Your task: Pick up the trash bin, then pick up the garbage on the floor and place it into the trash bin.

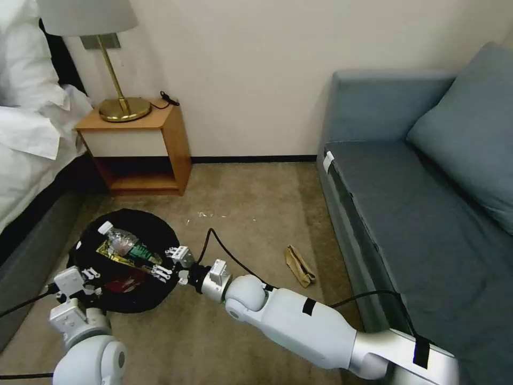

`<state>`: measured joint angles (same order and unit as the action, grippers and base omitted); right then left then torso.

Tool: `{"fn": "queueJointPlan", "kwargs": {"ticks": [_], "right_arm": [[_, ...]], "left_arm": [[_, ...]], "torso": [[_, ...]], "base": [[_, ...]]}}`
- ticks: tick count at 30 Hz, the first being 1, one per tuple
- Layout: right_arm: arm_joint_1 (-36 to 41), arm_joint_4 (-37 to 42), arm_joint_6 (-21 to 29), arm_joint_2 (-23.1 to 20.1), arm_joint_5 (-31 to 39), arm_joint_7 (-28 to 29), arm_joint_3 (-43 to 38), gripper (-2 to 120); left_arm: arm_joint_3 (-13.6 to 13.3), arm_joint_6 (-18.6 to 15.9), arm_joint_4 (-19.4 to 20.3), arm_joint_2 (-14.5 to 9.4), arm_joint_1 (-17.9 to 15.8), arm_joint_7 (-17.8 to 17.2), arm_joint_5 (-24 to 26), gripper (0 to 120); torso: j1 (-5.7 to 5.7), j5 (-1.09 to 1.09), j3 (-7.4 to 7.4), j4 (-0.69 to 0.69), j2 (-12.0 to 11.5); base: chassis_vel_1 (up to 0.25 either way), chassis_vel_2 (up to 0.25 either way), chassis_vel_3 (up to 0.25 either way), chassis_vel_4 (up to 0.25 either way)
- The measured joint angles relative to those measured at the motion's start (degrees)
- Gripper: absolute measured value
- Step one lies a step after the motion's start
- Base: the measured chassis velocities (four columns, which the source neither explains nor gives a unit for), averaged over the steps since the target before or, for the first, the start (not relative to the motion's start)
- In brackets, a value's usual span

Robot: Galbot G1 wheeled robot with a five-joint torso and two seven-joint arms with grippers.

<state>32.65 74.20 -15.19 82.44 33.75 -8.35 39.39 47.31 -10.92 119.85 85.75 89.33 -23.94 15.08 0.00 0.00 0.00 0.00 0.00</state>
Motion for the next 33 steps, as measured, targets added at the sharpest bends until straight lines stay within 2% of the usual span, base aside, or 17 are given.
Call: {"fn": "queueJointPlan", "kwargs": {"ticks": [1, 2, 8, 9, 10, 11, 13, 14, 17, 19, 20, 22, 23, 25, 27, 28, 33], "right_arm": [[0.00, 0.00, 0.00, 0.00, 0.00, 0.00, 0.00, 51], [0.16, 0.24, 0.00, -0.44, -0.12, 0.09, -0.30, 66], [0.76, 2.77, 0.41, -3.05, -1.14, 1.84, -2.81, 82], [1.29, 6.04, 3.20, -5.68, -2.50, 6.62, -4.22, 89], [1.29, 6.04, 3.20, -5.68, -2.50, 6.62, -4.22, 89], [1.79, 8.28, 5.33, -7.21, -3.25, 9.58, -4.78, 93], [3.99, 14.99, 11.44, -11.89, -5.50, 17.87, -6.70, 99], [3.99, 14.99, 11.44, -11.89, -5.50, 17.87, -6.70, 99], [7.90, 19.59, 17.33, -15.66, -8.75, 22.96, -10.21, 100], [8.80, 20.25, 18.73, -16.29, -9.23, 23.21, -11.21, 100], [12.80, 21.95, 25.15, -18.50, -10.12, 23.34, -15.18, 100], [14.69, 21.88, 32.03, -19.61, -9.01, 23.33, -17.83, 100], [14.69, 21.88, 32.03, -19.61, -9.01, 23.33, -17.83, 100], [14.42, 19.06, 39.75, -19.56, -6.75, 22.83, -19.81, 100], [14.14, 18.13, 41.52, -19.38, -6.28, 22.42, -20.29, 100], [12.80, 14.24, 47.04, -18.32, -5.43, 20.33, -22.28, 100], [9.81, 3.68, 51.06, -15.88, -6.34, 15.47, -25.48, 100]], "left_arm": [[0.00, 0.00, 0.00, 0.00, 0.00, 0.00, 0.00, 5], [-0.01, -0.04, 0.00, -0.01, -0.13, 0.03, 0.03, 5], [0.20, -0.04, -0.49, -0.47, -0.37, 0.08, 0.15, 5], [0.39, -0.02, -0.72, -0.78, -0.45, 0.11, 0.30, 5], [0.39, -0.02, -0.72, -0.78, -0.45, 0.11, 0.30, 5], [0.48, -0.01, -0.80, -0.93, -0.48, 0.11, 0.43, 5], [0.68, 0.03, -0.83, -1.24, -0.49, 0.15, 0.82, 5], [0.68, 0.03, -0.83, -1.24, -0.49, 0.15, 0.82, 5], [1.02, 0.06, -0.81, -1.66, -0.46, 0.17, 1.32, 5], [1.09, 0.06, -0.79, -1.73, -0.45, 0.17, 1.44, 5], [1.46, 0.11, -0.70, -2.02, -0.43, 0.16, 1.91, 5], [1.58, 0.17, -0.67, -2.11, -0.36, 0.17, 2.11, 5], [1.58, 0.17, -0.67, -2.11, -0.36, 0.17, 2.11, 5], [1.61, 0.21, -0.46, -2.05, -0.21, 0.17, 2.13, 5], [1.61, 0.22, -0.42, -2.01, -0.17, 0.17, 2.11, 5], [1.60, 0.23, -0.12, -1.85, 0.11, 0.16, 2.02, 5], [1.94, 0.23, 0.85, -1.83, 0.41, 0.10, 1.95, 5]], "torso": [[0.00, 0.00, 0.00, 0.00, 0.00], [0.00, 0.00, 0.00, 0.00, 0.00], [0.00, 0.01, 0.00, 0.00, 0.00], [0.00, 0.01, 0.00, 0.01, 0.00], [0.00, 0.01, 0.00, 0.01, 0.00], [0.00, 0.01, 0.00, 0.00, 0.00], [0.00, 0.01, 0.00, 0.00, 0.00], [0.00, 0.01, 0.00, 0.00, 0.00], [0.00, 0.02, 0.00, 0.00, 0.00], [0.00, 0.02, 0.00, 0.00, 0.00], [0.00, 0.02, 0.00, -0.02, 0.00], [0.00, 0.01, -0.01, -0.03, 0.00], [0.00, 0.01, -0.01, -0.03, 0.00], [0.00, 0.02, 0.00, -0.02, 0.00], [0.00, 0.02, 0.00, -0.01, 0.00], [0.00, 0.01, 0.00, 0.00, 0.00], [0.00, 0.01, 0.00, 0.01, 0.00]], "base": [[0.000, 0.000, 0.000, 0.000], [0.000, 0.000, 0.000, 0.000], [0.000, 0.000, 0.000, 0.000], [0.000, 0.000, 0.000, 0.000], [0.000, 0.000, 0.000, 0.000], [0.000, 0.000, 0.000, 0.000], [0.000, 0.000, 0.000, 0.000], [0.000, 0.000, 0.000, 0.000], [0.000, 0.000, 0.000, 0.000], [0.000, 0.000, 0.000, 0.000], [0.000, 0.000, 0.000, 0.000], [0.000, 0.000, 0.000, 0.000], [0.000, 0.000, 0.000, 0.000], [0.000, 0.000, 0.000, 0.000], [0.000, 0.000, 0.000, 0.000], [0.000, 0.000, 0.000, 0.000], [0.000, 0.000, 0.000, 0.000]]}}
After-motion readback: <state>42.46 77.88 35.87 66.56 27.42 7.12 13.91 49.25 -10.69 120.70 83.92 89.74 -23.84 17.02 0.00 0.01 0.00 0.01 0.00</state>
